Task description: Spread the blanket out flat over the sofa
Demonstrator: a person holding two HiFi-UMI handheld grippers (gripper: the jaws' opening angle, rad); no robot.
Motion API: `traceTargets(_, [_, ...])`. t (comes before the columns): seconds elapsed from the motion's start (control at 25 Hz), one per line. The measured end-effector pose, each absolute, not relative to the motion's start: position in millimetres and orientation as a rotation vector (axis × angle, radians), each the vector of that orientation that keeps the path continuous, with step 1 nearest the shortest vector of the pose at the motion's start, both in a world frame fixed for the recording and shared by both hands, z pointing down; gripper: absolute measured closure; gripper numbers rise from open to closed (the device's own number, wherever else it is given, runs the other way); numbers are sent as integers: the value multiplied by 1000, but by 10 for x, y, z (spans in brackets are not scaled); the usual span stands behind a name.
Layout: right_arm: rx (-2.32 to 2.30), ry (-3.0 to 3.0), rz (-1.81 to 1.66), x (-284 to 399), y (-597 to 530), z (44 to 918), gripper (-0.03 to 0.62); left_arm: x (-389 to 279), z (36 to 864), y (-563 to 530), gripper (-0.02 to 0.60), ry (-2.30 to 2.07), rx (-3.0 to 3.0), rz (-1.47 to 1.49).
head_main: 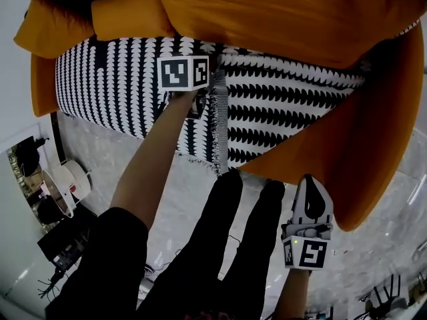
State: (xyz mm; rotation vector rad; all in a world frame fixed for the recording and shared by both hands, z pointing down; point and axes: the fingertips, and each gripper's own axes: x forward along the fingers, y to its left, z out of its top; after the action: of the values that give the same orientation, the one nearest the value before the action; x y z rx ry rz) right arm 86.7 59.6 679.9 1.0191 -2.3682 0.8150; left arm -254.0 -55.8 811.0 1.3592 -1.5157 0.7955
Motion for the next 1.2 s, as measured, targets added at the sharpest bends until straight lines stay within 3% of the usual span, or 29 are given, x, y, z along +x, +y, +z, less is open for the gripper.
traceTargets(0.16, [1053, -2354, 796, 990, 471, 6666, 572, -2343, 8092, -676, 443, -1464, 1396, 838])
traceTargets(0.32, [992, -2359, 831, 363, 446, 7092, 572, -3025, 8457, -537, 445, -1473, 1367, 864])
traceTargets(0.48, [986, -2348, 822, -339, 506, 7019, 572, -3587, 8433, -459, 544, -1415, 1429, 884])
traceTargets(0.6, [979, -2353, 811, -614, 489, 6351, 572, -3807, 7757, -479, 548, -1412, 1470, 893])
traceTargets(0.92, [1083, -2287, 652, -249, 13, 3501, 574, -3236, 5086, -953, 552, -1385, 1601, 700])
traceTargets(1.2, [1140, -2289, 582, 66, -57, 2297, 574, -2865, 3738, -1079, 552, -1405, 1690, 644])
